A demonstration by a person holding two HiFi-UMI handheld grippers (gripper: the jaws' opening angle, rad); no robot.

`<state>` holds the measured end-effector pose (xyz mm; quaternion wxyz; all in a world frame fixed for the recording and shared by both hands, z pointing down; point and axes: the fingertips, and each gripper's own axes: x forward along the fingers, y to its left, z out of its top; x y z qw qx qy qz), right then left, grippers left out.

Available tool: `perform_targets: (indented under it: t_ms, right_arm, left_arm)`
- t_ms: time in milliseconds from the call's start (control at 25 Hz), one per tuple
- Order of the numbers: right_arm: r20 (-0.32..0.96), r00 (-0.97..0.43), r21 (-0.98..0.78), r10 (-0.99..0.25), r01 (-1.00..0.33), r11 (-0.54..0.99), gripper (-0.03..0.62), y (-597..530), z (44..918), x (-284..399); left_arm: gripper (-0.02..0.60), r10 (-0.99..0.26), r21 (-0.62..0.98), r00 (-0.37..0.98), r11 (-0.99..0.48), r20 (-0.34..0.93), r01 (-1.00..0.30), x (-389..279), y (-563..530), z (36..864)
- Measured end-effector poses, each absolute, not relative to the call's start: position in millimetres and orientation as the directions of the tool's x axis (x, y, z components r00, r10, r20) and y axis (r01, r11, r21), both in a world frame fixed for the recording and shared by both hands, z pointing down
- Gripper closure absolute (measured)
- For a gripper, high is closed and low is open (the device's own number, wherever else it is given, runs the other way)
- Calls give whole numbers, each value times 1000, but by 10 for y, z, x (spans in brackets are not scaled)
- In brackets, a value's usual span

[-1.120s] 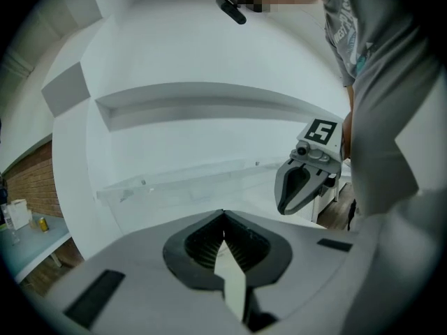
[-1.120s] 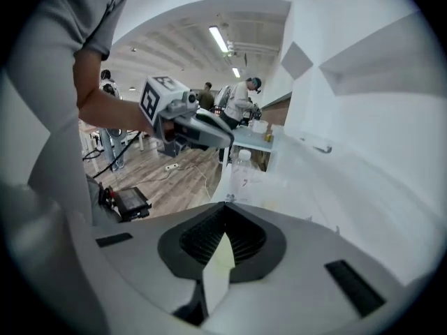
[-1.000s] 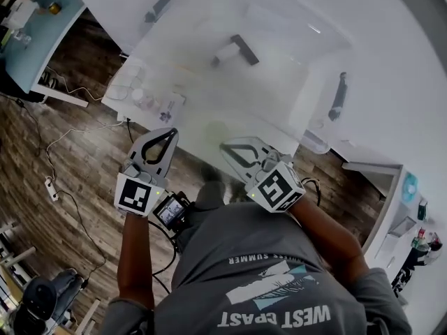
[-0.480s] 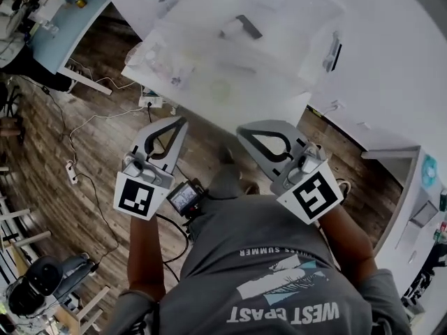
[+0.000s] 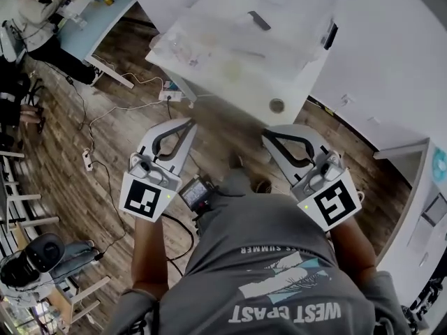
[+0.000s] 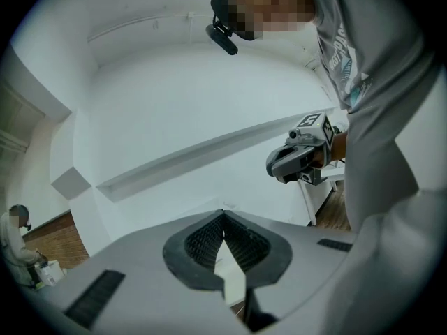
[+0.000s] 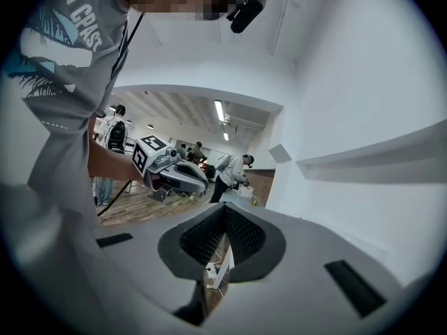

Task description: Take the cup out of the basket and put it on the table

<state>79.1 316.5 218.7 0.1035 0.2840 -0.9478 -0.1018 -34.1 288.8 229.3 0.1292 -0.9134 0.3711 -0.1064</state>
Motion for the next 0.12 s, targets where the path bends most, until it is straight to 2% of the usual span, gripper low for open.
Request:
perform_targets:
  t_ms: [120]
  right_arm:
    - [108,-812,232,-574,-541,809,583,3298,2028,769]
  left_arm:
    - [572,-715,-324,690,-683,114,-654,-461,3093,2179]
